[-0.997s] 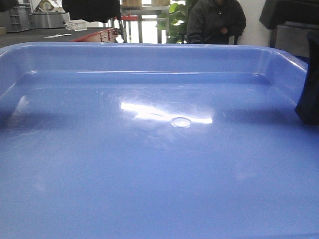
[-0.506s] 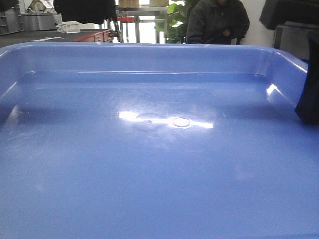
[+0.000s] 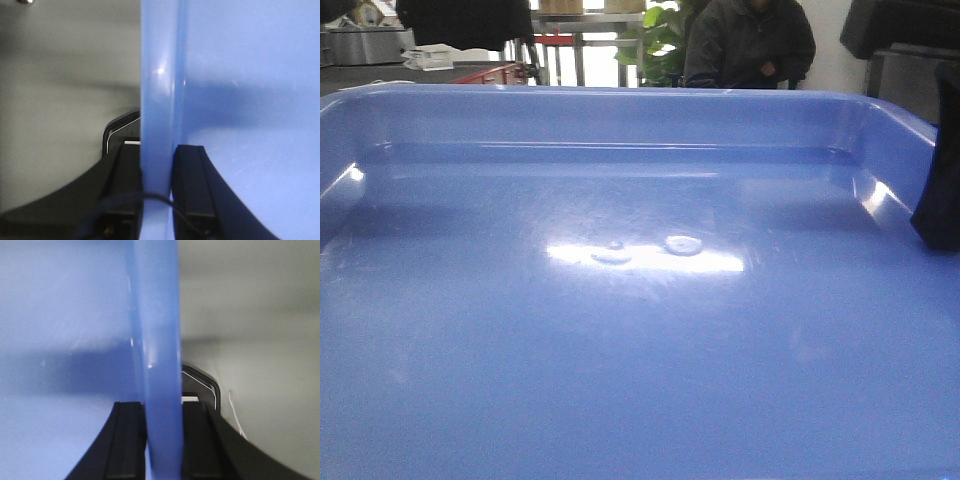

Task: Grab blue tray and place on right shelf
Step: 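Hold the tray raised with both grippers while the base turns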

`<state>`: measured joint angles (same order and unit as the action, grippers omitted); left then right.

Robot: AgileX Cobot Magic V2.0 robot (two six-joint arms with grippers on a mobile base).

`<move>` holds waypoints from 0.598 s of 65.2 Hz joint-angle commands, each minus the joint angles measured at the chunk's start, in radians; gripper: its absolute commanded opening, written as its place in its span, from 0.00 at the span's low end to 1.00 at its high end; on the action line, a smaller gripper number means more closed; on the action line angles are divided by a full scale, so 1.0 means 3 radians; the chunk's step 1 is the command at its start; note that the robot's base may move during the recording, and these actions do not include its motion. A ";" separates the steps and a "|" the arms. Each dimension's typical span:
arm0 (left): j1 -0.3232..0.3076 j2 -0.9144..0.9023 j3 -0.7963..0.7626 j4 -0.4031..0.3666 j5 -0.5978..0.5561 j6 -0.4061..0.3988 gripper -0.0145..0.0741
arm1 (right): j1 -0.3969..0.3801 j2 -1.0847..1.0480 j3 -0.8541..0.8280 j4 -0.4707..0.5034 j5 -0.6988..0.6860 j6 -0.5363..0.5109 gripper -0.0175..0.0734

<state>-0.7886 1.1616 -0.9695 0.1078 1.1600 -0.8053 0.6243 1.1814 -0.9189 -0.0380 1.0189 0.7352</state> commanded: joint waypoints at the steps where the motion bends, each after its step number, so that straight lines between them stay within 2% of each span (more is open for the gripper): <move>1: -0.0018 -0.0078 -0.0089 0.0057 0.0052 0.0005 0.19 | -0.0013 -0.0077 -0.0082 -0.0178 -0.0031 0.0006 0.35; 39: -0.0018 -0.0078 -0.0089 0.0057 0.0052 0.0005 0.19 | -0.0013 -0.0077 -0.0082 -0.0178 -0.0031 0.0006 0.35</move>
<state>-0.7886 1.1616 -0.9695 0.1078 1.1613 -0.8053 0.6243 1.1814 -0.9189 -0.0380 1.0172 0.7352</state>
